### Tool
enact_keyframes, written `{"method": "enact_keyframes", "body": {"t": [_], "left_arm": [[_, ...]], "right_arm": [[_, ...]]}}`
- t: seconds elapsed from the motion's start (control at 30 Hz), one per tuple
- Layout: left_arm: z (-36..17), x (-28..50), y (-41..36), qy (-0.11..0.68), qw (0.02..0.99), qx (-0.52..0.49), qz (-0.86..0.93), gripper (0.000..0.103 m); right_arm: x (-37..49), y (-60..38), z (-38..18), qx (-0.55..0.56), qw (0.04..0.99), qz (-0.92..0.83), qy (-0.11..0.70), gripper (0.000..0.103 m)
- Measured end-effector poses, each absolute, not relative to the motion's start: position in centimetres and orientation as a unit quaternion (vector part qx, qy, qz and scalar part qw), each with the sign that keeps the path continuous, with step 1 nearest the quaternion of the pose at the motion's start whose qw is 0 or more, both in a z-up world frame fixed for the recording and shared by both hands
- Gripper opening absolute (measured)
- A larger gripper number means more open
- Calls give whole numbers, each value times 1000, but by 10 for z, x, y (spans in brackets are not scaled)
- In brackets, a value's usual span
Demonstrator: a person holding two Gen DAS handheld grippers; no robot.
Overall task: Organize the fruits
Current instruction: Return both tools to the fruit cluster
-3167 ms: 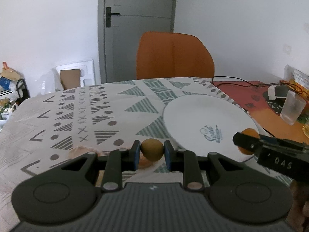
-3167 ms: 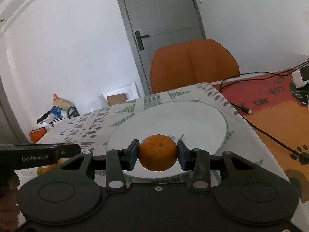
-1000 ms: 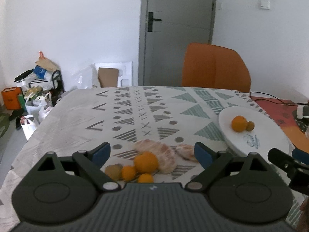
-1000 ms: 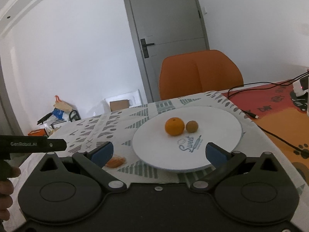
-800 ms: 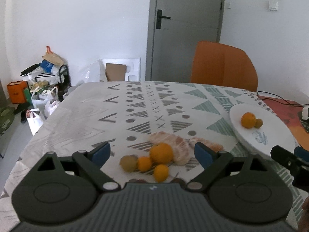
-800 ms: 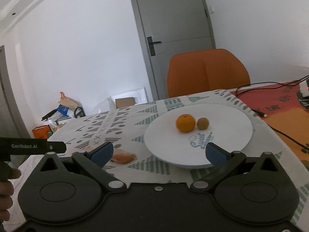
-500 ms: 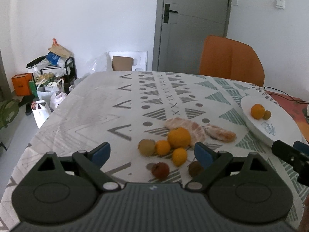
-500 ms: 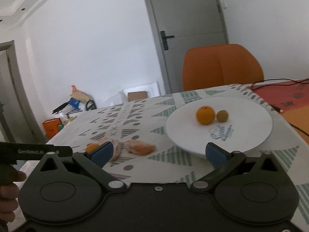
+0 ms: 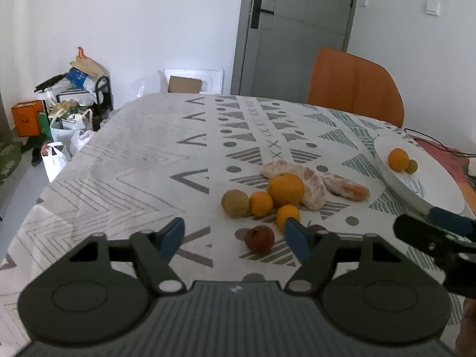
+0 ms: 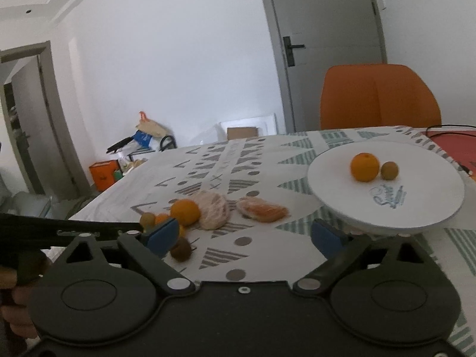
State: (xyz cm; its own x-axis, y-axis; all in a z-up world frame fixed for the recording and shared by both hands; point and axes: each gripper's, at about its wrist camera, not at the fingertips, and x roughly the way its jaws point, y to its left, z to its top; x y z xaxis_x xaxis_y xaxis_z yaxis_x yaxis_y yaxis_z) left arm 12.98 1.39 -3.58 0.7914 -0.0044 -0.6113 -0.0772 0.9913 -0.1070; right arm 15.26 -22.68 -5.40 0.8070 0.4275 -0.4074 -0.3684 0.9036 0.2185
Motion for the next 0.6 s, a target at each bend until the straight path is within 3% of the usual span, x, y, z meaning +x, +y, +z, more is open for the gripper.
{"method": "enact_keyframes", "body": {"t": [0.27, 0.37, 0.43, 0.6], "left_arm": [[-49, 139, 11, 333, 940, -73, -4, 52], [-53, 141, 12, 338, 938, -78, -8, 38], [-53, 142, 14, 335, 939, -78, -7, 23], [-50, 141, 26, 333, 938, -95, -5, 22]], "right_arm": [[158, -215, -61, 57, 942, 215, 250, 79], [161, -212, -62, 56, 941, 212, 256, 78], [163, -210, -63, 54, 941, 213, 258, 78], [167, -199, -63, 47, 938, 221, 262, 77]]}}
